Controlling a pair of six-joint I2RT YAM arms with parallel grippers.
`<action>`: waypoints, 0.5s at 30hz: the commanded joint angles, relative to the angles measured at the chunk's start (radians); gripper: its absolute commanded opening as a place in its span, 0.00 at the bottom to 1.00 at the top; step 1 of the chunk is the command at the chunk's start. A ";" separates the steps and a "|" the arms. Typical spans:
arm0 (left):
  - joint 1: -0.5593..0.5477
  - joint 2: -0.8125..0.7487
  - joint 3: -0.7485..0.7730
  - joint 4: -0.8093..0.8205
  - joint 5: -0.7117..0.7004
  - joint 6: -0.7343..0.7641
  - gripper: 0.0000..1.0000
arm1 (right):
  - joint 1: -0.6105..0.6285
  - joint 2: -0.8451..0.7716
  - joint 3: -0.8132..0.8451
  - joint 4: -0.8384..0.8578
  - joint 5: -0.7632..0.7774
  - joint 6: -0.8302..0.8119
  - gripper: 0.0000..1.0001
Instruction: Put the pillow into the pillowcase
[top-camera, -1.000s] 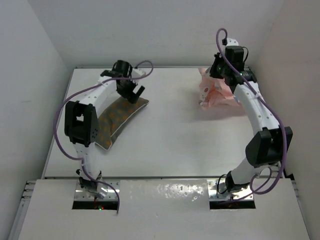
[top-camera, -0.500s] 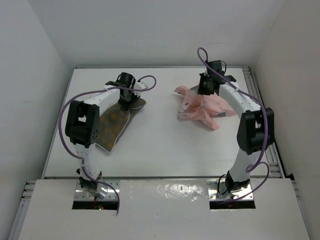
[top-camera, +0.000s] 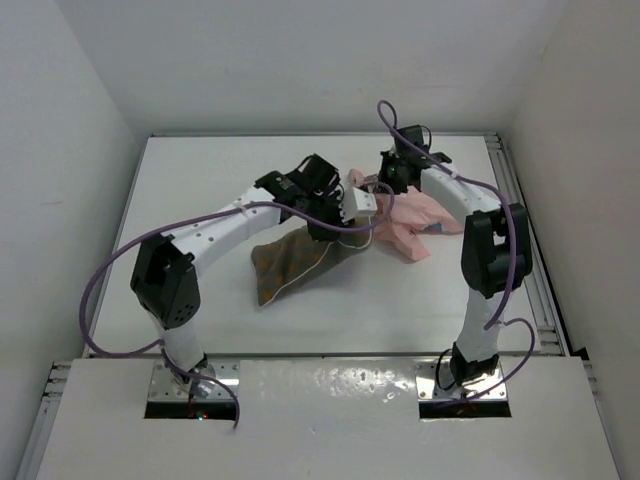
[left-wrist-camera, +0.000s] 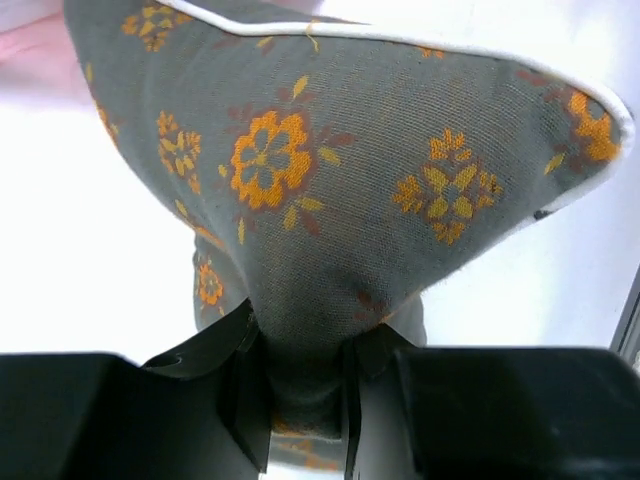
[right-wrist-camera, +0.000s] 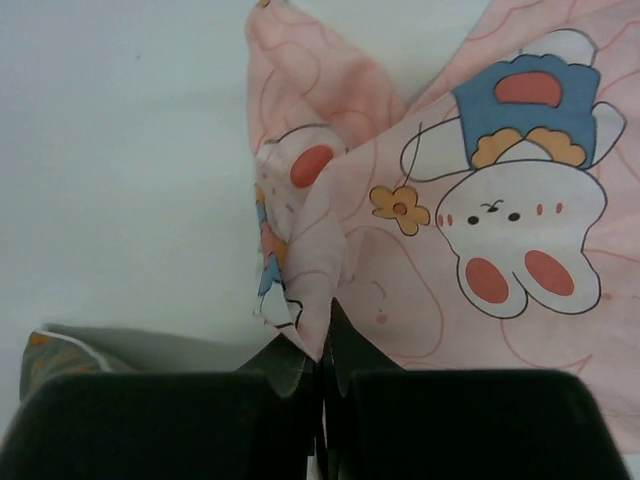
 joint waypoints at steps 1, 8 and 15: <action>-0.004 0.061 -0.032 0.094 -0.039 -0.028 0.00 | 0.036 -0.023 0.030 0.054 -0.061 0.016 0.00; -0.030 0.121 -0.009 0.266 -0.160 -0.120 0.00 | 0.111 -0.128 -0.118 0.080 -0.104 -0.048 0.00; -0.030 0.124 -0.109 0.427 -0.390 -0.197 0.00 | 0.134 -0.196 -0.197 0.059 -0.188 -0.077 0.00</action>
